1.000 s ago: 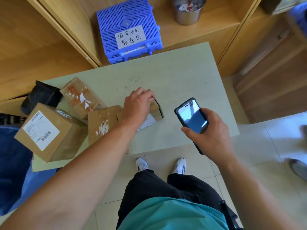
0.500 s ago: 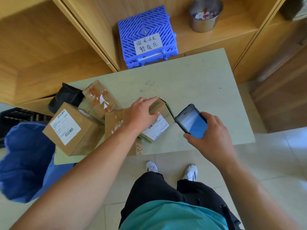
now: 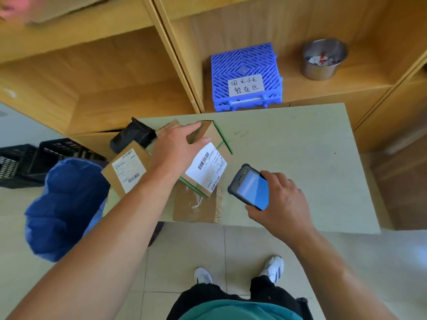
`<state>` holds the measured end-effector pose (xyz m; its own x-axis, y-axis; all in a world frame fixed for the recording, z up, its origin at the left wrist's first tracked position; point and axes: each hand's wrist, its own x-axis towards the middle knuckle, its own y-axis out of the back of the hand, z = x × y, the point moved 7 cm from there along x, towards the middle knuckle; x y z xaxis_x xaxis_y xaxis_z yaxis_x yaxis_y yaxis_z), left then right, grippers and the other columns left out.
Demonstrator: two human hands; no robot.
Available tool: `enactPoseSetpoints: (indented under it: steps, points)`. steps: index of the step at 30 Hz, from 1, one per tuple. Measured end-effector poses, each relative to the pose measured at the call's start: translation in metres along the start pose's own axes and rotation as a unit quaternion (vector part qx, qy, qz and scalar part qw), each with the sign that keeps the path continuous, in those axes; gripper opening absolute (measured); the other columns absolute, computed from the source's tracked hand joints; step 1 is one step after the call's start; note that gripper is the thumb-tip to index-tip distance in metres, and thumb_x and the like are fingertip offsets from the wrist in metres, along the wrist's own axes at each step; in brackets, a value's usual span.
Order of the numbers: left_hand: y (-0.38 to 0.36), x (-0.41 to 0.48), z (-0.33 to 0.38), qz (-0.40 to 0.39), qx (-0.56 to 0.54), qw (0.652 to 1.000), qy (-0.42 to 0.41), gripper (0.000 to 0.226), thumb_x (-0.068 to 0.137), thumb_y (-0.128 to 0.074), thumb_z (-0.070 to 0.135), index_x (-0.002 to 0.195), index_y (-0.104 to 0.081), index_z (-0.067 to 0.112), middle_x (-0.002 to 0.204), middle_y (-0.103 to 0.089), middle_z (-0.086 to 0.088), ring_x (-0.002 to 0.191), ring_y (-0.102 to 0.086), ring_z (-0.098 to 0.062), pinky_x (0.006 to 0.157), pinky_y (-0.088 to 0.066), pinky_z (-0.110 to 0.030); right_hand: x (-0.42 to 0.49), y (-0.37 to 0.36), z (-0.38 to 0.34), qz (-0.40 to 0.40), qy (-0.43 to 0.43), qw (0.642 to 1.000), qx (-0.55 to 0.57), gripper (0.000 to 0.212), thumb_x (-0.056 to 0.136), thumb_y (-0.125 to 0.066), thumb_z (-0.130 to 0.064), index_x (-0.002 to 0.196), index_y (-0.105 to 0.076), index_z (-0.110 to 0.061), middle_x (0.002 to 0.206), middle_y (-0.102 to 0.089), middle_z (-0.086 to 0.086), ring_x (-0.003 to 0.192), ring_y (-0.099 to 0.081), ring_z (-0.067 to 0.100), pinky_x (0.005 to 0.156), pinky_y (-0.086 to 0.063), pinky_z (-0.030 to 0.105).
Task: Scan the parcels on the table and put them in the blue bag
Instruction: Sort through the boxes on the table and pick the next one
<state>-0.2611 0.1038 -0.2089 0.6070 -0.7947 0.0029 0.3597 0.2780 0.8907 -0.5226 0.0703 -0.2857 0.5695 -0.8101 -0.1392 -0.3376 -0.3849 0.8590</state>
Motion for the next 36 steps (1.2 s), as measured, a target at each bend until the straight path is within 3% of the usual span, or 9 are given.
enactPoseSetpoints:
  steps: [4,8,13,19,21,25,29,36]
  points:
    - [0.035,-0.010,-0.046,0.023,-0.020,0.999,0.014,0.054,0.089,-0.070,0.059,0.139,-0.062,0.040,0.142,-0.061,0.005,0.135,-0.049,-0.021,0.103,-0.047,-0.040,0.000,-0.009,-0.048,-0.006,0.023,0.999,-0.026,0.084,0.068,-0.073,-0.055,0.140,-0.044,-0.023,0.123,-0.056,-0.002,0.103,-0.055,0.023,0.080,-0.046,0.037]
    - [0.076,-0.018,-0.110,0.050,-0.024,0.998,0.030,0.055,0.088,-0.070,0.059,0.139,-0.063,0.039,0.134,-0.065,0.005,0.125,-0.055,-0.020,0.089,-0.048,-0.034,-0.009,-0.032,-0.111,-0.020,0.040,0.998,-0.037,0.083,0.070,-0.073,-0.056,0.141,-0.042,-0.026,0.122,-0.054,-0.005,0.104,-0.053,0.021,0.079,-0.045,0.035]
    - [0.136,-0.044,-0.215,0.076,-0.027,0.995,0.057,0.061,0.087,-0.068,0.062,0.143,-0.058,0.039,0.139,-0.062,0.004,0.131,-0.052,-0.024,0.097,-0.049,-0.041,-0.021,-0.072,-0.210,-0.024,0.049,0.999,-0.003,0.084,0.068,-0.076,-0.055,0.140,-0.042,-0.029,0.121,-0.054,-0.009,0.102,-0.054,0.018,0.077,-0.050,0.035]
    - [0.204,-0.106,-0.349,0.113,-0.026,0.984,0.138,0.059,0.088,-0.068,0.060,0.143,-0.055,0.043,0.137,-0.061,0.007,0.127,-0.056,-0.021,0.089,-0.047,-0.038,-0.028,-0.123,-0.336,-0.031,0.113,0.993,0.019,0.089,0.067,-0.078,-0.059,0.142,-0.042,-0.027,0.125,-0.056,-0.006,0.106,-0.056,0.018,0.080,-0.055,0.039]
    - [0.223,-0.135,-0.400,0.129,-0.017,0.975,0.179,0.058,0.088,-0.068,0.059,0.142,-0.055,0.043,0.133,-0.062,0.008,0.122,-0.059,-0.020,0.084,-0.046,-0.035,-0.033,-0.145,-0.381,-0.040,0.144,0.988,0.024,0.089,0.068,-0.080,-0.057,0.143,-0.042,-0.026,0.129,-0.055,-0.005,0.111,-0.055,0.019,0.083,-0.055,0.041]
    - [0.240,-0.182,-0.465,0.142,-0.014,0.960,0.241,0.061,0.086,-0.068,0.057,0.142,-0.050,0.043,0.125,-0.062,0.007,0.116,-0.061,-0.022,0.086,-0.054,-0.042,-0.036,-0.173,-0.441,-0.060,0.178,0.981,0.040,0.086,0.069,-0.082,-0.053,0.141,-0.044,-0.025,0.125,-0.055,-0.004,0.112,-0.054,0.019,0.086,-0.053,0.039]
    - [0.258,-0.224,-0.532,0.167,-0.040,0.927,0.335,0.056,0.089,-0.067,0.053,0.141,-0.051,0.040,0.122,-0.060,0.005,0.113,-0.061,-0.023,0.081,-0.045,-0.034,-0.027,-0.207,-0.507,-0.100,0.234,0.966,0.036,0.081,0.070,-0.081,-0.053,0.137,-0.044,-0.029,0.112,-0.052,-0.011,0.107,-0.053,0.016,0.084,-0.049,0.036]
    - [0.285,-0.233,-0.614,0.197,-0.062,0.894,0.397,0.059,0.088,-0.066,0.053,0.143,-0.047,0.038,0.125,-0.057,0.001,0.114,-0.059,-0.027,0.089,-0.050,-0.041,0.008,-0.251,-0.601,-0.108,0.295,0.948,0.047,0.085,0.070,-0.082,-0.054,0.141,-0.043,-0.028,0.127,-0.053,-0.006,0.112,-0.054,0.013,0.086,-0.051,0.031]
